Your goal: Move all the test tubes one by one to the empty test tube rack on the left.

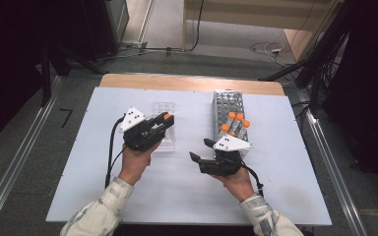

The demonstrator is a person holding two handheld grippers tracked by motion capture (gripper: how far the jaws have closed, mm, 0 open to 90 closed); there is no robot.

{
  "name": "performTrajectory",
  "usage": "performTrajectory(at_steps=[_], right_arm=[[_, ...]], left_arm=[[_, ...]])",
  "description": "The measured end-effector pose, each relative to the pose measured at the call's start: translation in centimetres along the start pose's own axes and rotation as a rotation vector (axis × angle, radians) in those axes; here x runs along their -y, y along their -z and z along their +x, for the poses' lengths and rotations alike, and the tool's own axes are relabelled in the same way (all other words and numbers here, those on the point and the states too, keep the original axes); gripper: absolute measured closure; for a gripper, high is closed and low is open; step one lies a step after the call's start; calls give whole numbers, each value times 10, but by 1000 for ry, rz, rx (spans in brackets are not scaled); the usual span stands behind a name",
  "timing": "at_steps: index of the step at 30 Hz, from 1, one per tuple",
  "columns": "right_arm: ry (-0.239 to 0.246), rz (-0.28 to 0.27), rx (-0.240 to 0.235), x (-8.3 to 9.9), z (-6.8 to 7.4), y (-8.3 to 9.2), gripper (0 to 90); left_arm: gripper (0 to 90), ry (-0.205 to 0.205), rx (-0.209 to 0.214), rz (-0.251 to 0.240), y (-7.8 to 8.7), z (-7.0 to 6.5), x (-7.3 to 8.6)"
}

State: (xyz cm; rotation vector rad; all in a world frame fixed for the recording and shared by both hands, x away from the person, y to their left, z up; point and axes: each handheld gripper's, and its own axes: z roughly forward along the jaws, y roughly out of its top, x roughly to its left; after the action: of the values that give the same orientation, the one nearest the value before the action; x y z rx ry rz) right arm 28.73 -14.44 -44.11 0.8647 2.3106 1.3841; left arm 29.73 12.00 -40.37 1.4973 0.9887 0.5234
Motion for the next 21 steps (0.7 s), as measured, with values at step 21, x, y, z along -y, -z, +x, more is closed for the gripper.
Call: performTrajectory(at_steps=[21], right_arm=[[-12, -12, 7, 0, -5, 5, 298]], left_arm=[[700, -41, -73, -10, -15, 11, -8]])
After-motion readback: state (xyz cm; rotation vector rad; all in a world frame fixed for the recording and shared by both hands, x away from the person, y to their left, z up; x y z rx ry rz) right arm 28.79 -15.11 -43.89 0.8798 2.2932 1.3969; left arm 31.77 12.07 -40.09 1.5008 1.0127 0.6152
